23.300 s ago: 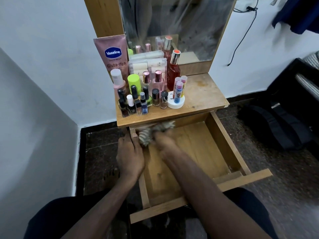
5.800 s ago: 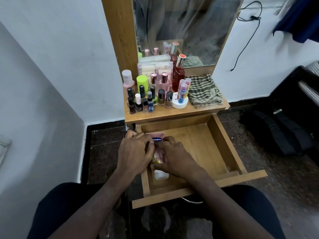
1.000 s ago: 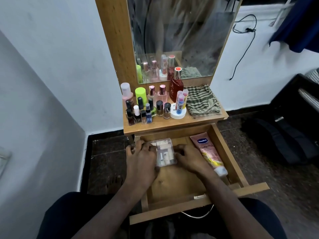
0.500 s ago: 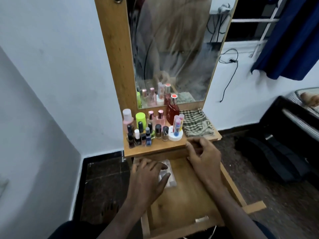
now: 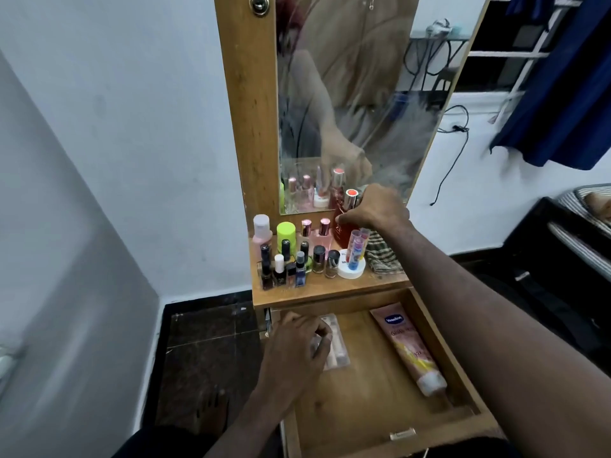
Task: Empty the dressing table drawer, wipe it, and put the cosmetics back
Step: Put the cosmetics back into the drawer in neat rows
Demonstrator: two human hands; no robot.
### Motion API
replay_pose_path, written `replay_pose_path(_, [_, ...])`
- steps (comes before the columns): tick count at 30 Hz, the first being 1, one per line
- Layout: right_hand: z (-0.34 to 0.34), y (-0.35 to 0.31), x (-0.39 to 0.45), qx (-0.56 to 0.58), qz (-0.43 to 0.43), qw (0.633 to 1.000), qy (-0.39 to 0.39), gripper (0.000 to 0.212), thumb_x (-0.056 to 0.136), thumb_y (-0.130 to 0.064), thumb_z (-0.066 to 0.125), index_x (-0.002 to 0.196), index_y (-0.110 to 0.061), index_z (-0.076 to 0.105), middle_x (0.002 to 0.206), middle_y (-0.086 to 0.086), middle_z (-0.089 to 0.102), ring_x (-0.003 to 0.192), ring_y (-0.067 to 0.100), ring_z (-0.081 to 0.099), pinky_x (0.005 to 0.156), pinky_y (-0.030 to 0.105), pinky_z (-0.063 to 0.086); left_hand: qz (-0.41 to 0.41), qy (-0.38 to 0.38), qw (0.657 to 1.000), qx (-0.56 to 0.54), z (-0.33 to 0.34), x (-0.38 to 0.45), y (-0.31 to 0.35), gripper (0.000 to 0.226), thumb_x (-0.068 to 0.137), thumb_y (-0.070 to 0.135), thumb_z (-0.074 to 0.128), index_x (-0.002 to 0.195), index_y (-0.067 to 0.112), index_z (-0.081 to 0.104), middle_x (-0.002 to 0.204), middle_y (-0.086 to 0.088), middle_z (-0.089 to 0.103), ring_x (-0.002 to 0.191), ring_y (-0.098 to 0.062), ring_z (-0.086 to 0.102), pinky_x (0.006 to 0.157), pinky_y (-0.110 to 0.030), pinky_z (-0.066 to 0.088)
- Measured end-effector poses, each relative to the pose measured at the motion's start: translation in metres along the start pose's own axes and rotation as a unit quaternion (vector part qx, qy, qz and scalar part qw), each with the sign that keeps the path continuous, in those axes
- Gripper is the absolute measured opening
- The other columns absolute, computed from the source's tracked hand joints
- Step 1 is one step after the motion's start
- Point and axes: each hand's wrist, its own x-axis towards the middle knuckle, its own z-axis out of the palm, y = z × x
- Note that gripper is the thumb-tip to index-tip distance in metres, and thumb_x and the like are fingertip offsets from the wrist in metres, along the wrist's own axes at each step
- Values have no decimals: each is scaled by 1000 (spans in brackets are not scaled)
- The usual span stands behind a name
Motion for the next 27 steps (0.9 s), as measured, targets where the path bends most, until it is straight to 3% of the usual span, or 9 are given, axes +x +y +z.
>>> replay_pose_path(4, [4, -4, -2, 24, 0, 999, 30, 60, 66, -56, 94, 103, -14, 72, 101, 7, 71, 94, 25, 67, 82, 41, 60, 2, 2, 1000, 1, 1, -1, -2, 17, 91, 43, 58, 94, 33, 71, 95, 20, 69, 99, -4, 52, 80, -21, 38])
replay_pose_path(9, [-16, 3, -8, 71, -18, 995, 73, 47, 72, -51, 92, 86, -14, 65, 87, 4, 63, 82, 21, 59, 63, 31, 44, -1, -1, 1000, -7, 3, -2, -5, 14, 92, 42, 60, 94, 33, 70, 95, 20, 69, 98, -2, 50, 77, -21, 37])
replay_pose_path(13, [-46, 6, -17, 101, -66, 985, 127, 40, 72, -53, 88, 86, -15, 79, 77, 1, 70, 74, 18, 63, 52, 25, 35, -5, -2, 1000, -6, 4, -4, -6, 3, 91, 36, 71, 92, 33, 70, 92, 19, 68, 97, -6, 53, 75, -24, 40])
replay_pose_path(17, [-81, 12, -38, 166, -95, 967, 167, 31, 72, -50, 85, 81, -20, 80, 64, -8, 63, 75, 15, 66, 61, 28, 45, -9, 3, 1000, -12, 3, -4, -7, 4, 91, 36, 68, 92, 33, 70, 91, 21, 67, 97, -7, 53, 74, -29, 49])
replay_pose_path(20, [-97, 25, -66, 235, -108, 950, 175, 22, 74, -47, 86, 72, -29, 74, 60, -15, 63, 65, 3, 61, 60, 21, 42, -5, -1, 1000, -17, 1, -3, -6, 12, 91, 41, 63, 95, 34, 71, 93, 24, 67, 99, -4, 51, 77, -32, 52])
replay_pose_path(24, [-87, 46, -117, 330, -86, 931, 130, 30, 74, -48, 89, 86, -21, 81, 70, -11, 74, 70, 3, 70, 68, 30, 59, -7, -3, 1000, -22, -1, -4, -2, 15, 90, 42, 61, 96, 33, 72, 95, 24, 70, 98, -5, 52, 74, -34, 53])
replay_pose_path(27, [-51, 67, -150, 374, -53, 924, 65, 34, 73, -50, 90, 89, -21, 81, 77, -8, 79, 77, 6, 77, 78, 39, 65, -15, -8, 1000, -23, -2, -5, 0, 6, 91, 34, 69, 96, 33, 72, 95, 25, 70, 99, -5, 52, 72, -32, 51])
